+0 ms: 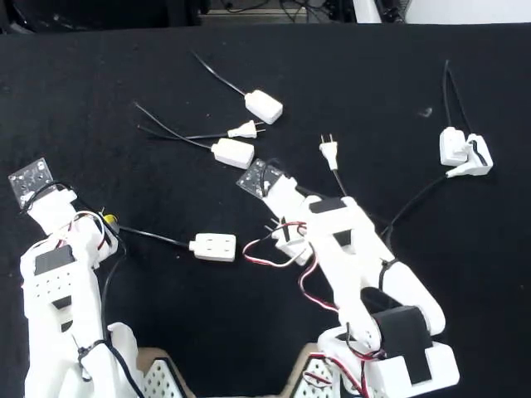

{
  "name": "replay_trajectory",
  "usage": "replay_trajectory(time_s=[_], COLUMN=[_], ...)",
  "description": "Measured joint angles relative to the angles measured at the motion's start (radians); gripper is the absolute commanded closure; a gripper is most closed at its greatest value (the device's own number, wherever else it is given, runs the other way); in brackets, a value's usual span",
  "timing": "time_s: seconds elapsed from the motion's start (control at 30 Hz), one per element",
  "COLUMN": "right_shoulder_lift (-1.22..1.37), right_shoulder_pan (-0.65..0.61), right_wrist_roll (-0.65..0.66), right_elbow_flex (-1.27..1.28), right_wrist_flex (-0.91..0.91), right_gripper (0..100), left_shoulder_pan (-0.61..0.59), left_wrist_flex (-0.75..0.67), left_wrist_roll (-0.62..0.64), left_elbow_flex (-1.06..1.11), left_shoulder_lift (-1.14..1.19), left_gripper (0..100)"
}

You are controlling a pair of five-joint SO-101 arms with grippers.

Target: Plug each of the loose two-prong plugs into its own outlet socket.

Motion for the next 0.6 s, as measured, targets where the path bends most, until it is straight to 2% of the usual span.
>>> replay_trajectory(time_s=[0.2,0.37,0.6], right_shoulder_lift=[0.000,0.000,-0.014], right_shoulder_pan=[0.000,-0.003,-0.012], right_wrist_roll=[0.000,-0.014,-0.035], right_elbow_flex=[-0.003,0.000,0.014], right_wrist_flex=[0.008,0.012,0.029], right_gripper=[96.0,82.4,85.6], left_shoulder_pan=[0.000,0.000,0.000], left_wrist_flex=[0.000,0.000,0.000], left_wrist_roll=[0.000,0.000,0.000], left_elbow_flex=[0.000,0.000,0.000], left_shoulder_lift=[0.000,0.000,0.000], left_gripper=[79,79,79])
